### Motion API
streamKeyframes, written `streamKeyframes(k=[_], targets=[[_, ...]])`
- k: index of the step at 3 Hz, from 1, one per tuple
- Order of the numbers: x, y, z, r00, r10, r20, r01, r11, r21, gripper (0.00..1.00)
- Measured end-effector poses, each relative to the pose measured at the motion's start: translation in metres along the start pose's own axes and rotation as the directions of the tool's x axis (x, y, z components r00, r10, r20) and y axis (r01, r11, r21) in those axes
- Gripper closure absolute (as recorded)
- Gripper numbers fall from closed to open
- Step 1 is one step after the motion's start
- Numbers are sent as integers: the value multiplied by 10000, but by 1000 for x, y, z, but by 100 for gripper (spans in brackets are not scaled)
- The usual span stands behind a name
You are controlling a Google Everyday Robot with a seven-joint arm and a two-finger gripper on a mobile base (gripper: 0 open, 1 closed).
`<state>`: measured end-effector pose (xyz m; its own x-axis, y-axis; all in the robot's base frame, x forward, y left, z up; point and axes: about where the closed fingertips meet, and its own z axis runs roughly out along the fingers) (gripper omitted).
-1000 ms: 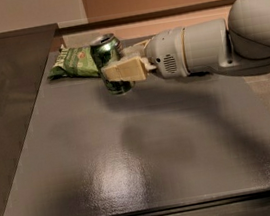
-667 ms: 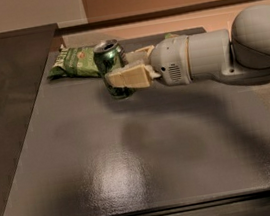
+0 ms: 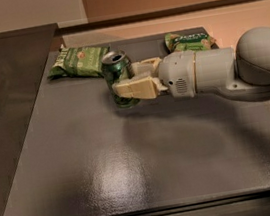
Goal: Place green can upright
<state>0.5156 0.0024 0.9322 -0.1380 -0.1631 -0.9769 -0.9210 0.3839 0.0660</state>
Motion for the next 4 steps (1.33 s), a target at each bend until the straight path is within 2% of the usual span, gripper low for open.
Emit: streamKeyframes(k=[2,3,4], targets=[[20,-2,-3,9983,81,585,-72,9998,-162,100],[27,-4,-4,9969,108,777,-90,9997,-235,82],[34,-6,-5,9962,123,867,-105,9997,-209,58]])
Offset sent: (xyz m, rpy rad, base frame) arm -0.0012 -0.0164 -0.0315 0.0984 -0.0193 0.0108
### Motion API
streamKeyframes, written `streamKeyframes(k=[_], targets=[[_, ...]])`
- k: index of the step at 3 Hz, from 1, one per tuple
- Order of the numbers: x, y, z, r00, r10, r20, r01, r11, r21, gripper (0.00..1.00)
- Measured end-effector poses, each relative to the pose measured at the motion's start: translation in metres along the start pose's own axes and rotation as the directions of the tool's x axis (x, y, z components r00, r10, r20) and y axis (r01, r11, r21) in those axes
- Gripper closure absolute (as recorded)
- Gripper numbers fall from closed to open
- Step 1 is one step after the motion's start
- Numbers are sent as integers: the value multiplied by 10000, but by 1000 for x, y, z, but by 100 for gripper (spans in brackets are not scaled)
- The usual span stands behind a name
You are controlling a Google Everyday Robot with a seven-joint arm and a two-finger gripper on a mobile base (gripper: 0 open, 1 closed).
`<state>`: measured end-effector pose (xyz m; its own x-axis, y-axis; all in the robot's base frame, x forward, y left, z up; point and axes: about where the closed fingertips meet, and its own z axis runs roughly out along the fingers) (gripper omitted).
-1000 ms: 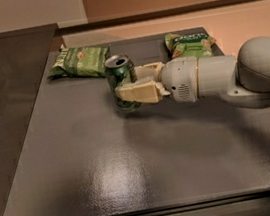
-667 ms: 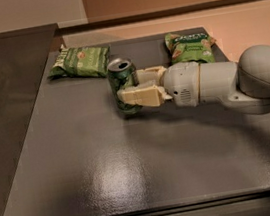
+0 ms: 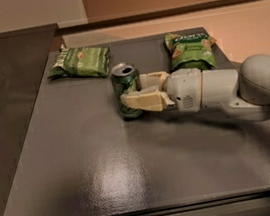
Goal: Place green can upright
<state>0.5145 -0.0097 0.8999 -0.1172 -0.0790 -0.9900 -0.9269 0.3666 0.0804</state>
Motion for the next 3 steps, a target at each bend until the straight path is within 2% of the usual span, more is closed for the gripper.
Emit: streamKeyframes(k=[2,3], targets=[[4,-1,1,10000,20,19,-20,10000,18,12],[3,1,2,10000,4,14,-4,10000,-21,0]])
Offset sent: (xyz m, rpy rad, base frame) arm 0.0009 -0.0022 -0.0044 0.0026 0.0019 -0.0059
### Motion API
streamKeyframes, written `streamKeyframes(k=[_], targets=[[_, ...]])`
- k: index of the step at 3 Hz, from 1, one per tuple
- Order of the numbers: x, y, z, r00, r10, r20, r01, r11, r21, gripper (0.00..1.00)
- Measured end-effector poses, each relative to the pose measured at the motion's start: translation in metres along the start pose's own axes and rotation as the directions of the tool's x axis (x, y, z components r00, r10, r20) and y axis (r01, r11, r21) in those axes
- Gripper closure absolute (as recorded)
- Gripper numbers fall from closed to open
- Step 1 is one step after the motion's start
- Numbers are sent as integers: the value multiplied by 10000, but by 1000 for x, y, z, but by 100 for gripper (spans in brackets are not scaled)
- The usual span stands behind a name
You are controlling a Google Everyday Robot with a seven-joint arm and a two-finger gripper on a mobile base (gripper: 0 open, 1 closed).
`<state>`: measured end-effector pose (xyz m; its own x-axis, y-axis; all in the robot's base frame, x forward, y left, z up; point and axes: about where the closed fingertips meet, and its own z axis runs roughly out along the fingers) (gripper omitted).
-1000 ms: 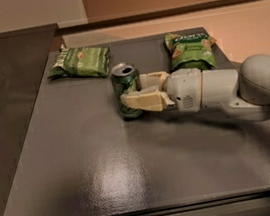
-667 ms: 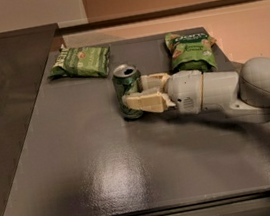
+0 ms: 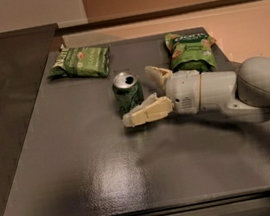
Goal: Place green can upright
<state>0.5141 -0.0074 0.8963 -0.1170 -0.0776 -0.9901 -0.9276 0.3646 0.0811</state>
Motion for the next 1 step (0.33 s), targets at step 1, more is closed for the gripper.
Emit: streamKeyframes(k=[1], targets=[[0,0,0,10000,-1,0,1,10000,-1,0]])
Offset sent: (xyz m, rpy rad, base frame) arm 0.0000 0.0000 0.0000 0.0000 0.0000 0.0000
